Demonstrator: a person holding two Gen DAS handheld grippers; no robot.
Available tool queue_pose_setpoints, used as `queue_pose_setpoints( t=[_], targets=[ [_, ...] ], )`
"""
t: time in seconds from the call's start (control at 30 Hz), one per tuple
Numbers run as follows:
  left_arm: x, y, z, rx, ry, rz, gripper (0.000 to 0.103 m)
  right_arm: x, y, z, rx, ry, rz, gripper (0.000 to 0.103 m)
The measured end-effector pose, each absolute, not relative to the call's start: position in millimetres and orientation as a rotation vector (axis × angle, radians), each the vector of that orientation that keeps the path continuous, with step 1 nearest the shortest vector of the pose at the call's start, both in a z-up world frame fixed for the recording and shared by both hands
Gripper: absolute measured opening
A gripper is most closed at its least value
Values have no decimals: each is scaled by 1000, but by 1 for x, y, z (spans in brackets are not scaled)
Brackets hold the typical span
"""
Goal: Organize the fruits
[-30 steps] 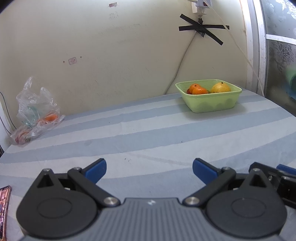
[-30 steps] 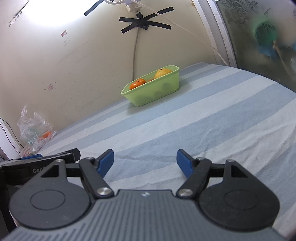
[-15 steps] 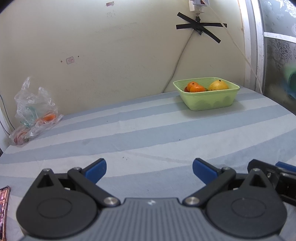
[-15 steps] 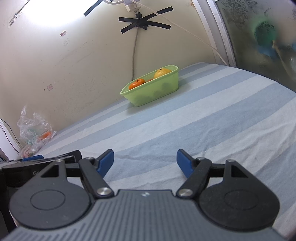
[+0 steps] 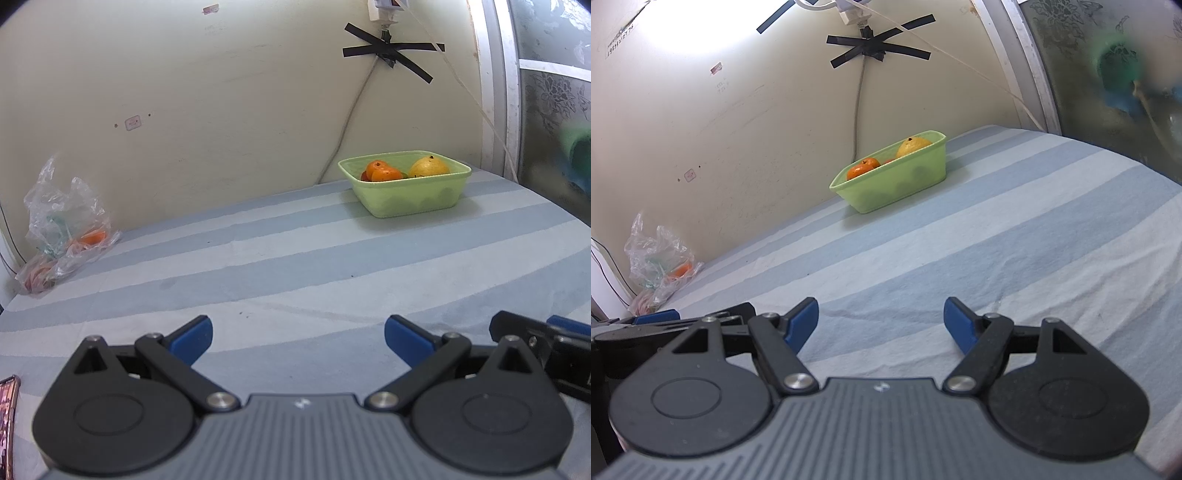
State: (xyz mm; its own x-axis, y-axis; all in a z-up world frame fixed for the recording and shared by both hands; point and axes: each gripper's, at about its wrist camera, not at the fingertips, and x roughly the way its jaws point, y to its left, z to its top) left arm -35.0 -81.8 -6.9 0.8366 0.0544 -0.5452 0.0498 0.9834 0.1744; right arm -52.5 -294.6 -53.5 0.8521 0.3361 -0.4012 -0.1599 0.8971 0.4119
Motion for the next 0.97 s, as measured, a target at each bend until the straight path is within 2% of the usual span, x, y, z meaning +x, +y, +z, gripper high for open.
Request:
queue_pose_setpoints(
  t=[0.97],
  targets=[
    [-36, -86, -6, 187, 582, -64, 103, -53, -296, -52, 368, 464, 254, 77]
  ],
)
